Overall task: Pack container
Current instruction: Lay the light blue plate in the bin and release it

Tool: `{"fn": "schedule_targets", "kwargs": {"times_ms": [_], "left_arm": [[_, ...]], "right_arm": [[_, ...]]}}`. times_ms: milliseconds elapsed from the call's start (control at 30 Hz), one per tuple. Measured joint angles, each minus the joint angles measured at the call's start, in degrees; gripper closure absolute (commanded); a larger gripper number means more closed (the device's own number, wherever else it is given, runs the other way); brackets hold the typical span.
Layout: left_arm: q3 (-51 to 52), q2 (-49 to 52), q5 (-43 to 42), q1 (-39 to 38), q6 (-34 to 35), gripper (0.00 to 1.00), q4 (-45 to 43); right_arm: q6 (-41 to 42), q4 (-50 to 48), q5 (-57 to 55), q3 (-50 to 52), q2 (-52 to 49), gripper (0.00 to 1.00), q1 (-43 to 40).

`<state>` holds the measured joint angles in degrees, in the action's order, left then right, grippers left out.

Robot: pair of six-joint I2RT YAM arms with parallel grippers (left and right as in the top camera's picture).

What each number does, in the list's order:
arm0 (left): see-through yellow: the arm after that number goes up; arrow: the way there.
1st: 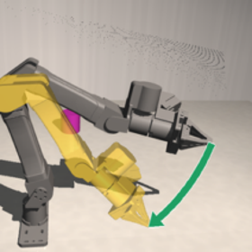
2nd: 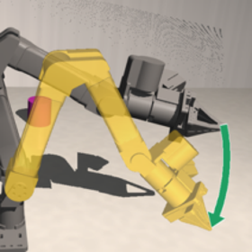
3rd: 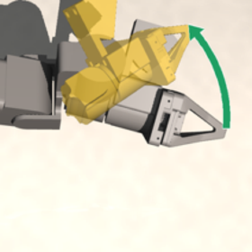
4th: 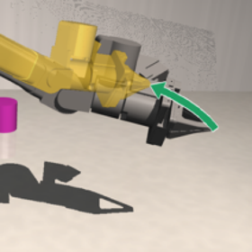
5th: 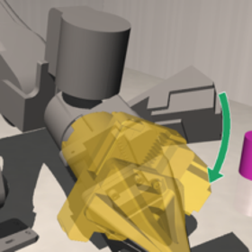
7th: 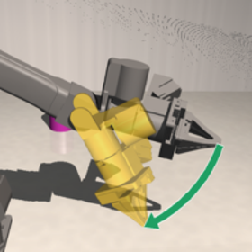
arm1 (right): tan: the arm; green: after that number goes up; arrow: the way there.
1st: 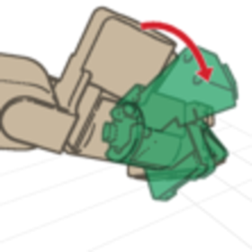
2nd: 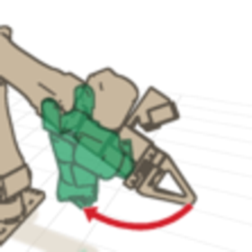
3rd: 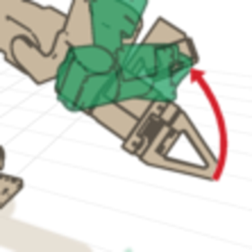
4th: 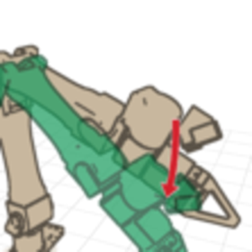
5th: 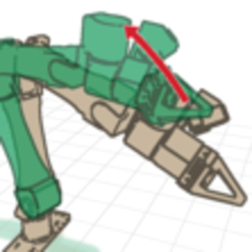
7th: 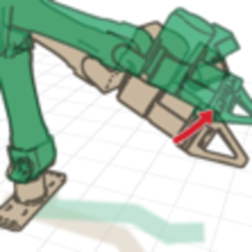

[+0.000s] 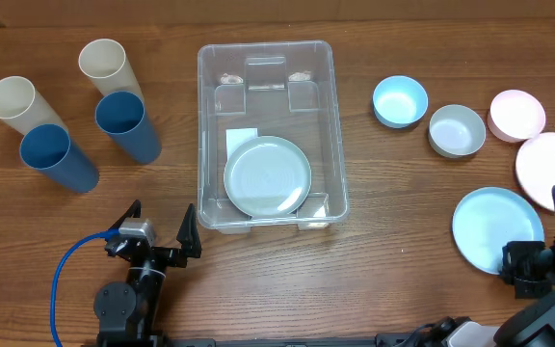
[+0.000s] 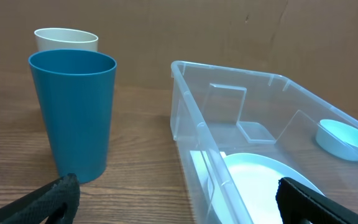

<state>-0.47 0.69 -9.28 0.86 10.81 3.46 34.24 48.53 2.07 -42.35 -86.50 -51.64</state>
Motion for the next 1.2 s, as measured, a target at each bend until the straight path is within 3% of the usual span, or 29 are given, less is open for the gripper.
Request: {"fn": "schedule_targets", "kwargs": {"times_ms": [267,467,533,600,667,767,833,1033,1133,1167,1200], "left_arm": [[0.0,0.0,0.0,0.0,0.0,0.0,0.0],[0.0,0.0,0.0,0.0,0.0,0.0,0.0],[0.0,0.0,0.0,0.0,0.0,0.0,0.0],[0.0,0.0,0.0,0.0,0.0,0.0,0.0],[0.0,0.0,0.0,0.0,0.0,0.0,0.0],[0.0,0.0,0.0,0.0,0.0,0.0,0.0],[0.0,0.0,0.0,0.0,0.0,0.0,0.0],[0.0,0.0,0.0,0.0,0.0,0.0,0.0],[0.0,0.0,0.0,0.0,0.0,0.0,0.0],[0.0,0.0,0.0,0.0,0.0,0.0,0.0],[0.0,0.0,0.0,0.0,0.0,0.0,0.0]], "right_arm": [[0.3,-1.2,1.1,-0.5,0.2,0.96,14.4],[-1.5,15.0,2.4,-13.4,16.5,0.96,22.4],[-3.5,21.2,3.1,-22.6,23.8,0.96,30.3],[-4.0,21.9,4.1,-26.6,25.9,0.96,35.7],[-4.2,18.2,6.9,-29.1,26.4,0.96,46.8],[-3.6,9.8,8.0,-29.3,23.5,0.96,62.3],[-2.3,4.5,6.7,-29.7,14.8,0.96,72.6],[-1.6,-0.2,4.5,-29.9,-5.7,0.96,78.4],[-1.6,-1.1,3.8,-29.9,-9.0,0.96,80.7],[-1.7,-1.4,3.7,-29.9,-9.4,0.86,81.2],[-1.6,-1.5,3.6,-29.9,-9.9,0.62,81.4]]}}
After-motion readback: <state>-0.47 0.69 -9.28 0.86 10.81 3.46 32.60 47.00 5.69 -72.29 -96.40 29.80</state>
